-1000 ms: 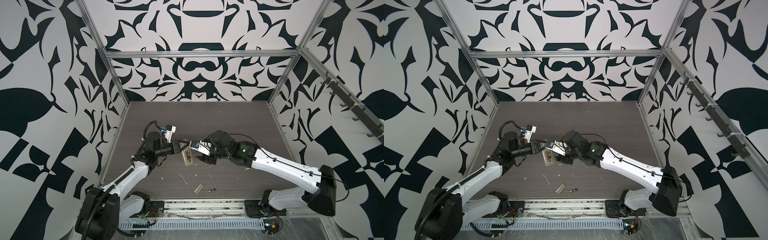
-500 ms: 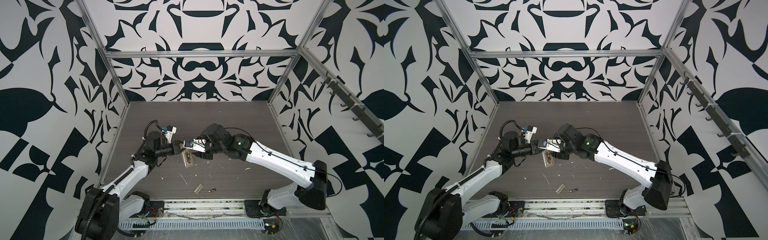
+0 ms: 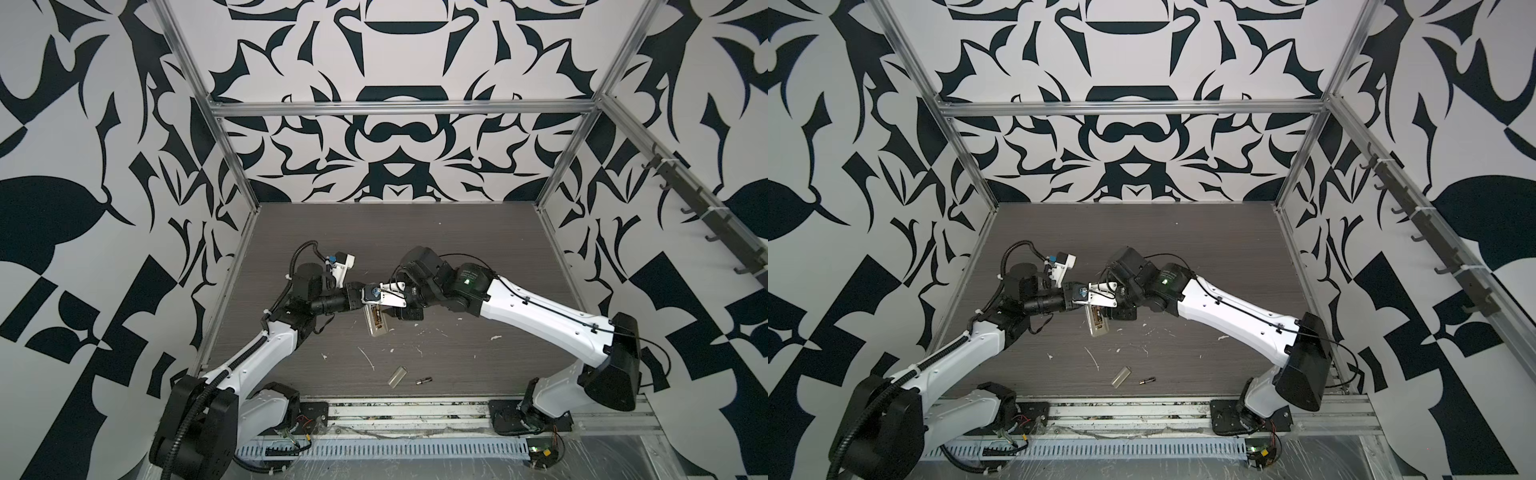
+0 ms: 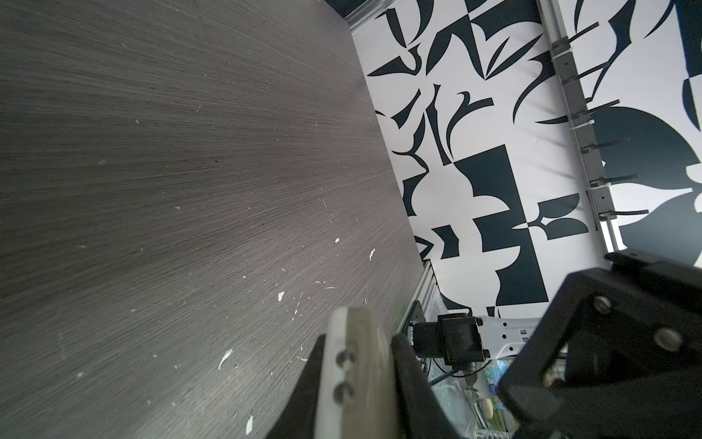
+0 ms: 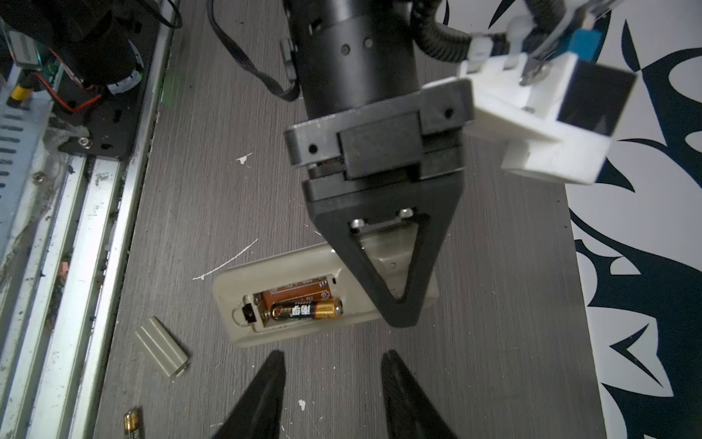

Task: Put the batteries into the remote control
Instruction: 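Press the new battery down into the compartment with the right gripper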

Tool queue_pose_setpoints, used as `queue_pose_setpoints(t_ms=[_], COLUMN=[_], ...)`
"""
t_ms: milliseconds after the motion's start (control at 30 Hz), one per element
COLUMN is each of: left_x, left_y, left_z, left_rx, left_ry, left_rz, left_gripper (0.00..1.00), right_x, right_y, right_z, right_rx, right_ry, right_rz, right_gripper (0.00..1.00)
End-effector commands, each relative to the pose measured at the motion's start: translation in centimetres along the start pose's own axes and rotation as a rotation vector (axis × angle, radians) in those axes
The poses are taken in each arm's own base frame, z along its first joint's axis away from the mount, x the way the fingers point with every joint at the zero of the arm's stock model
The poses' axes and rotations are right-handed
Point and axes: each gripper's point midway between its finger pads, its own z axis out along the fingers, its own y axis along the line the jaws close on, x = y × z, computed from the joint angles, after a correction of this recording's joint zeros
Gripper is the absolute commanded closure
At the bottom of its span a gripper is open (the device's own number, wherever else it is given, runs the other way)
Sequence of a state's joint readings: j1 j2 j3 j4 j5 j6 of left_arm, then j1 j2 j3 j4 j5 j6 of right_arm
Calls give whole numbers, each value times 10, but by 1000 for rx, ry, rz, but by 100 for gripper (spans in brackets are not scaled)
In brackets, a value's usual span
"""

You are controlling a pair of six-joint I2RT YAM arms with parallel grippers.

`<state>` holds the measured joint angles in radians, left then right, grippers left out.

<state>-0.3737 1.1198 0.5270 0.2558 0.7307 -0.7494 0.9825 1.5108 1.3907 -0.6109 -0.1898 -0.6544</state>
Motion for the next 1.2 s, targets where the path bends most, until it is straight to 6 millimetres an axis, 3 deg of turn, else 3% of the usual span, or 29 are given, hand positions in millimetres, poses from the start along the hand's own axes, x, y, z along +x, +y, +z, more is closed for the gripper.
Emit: queue_pose_setpoints(t_ms=[0,1167], left_x=[-8,-7], left_y=[-17,-21], left_z=[-3,-3], left_rx=[35,58], left_ry=[-11,-10], left_rz=[52,50], left_gripper=[100,100], right_x=[-17,-15], right_y=[-5,-2], right_z=[-9,18], right_rx=[6,-12], right_ry=[-42,-17], right_rz=[-22,-55], right_gripper=[59,70])
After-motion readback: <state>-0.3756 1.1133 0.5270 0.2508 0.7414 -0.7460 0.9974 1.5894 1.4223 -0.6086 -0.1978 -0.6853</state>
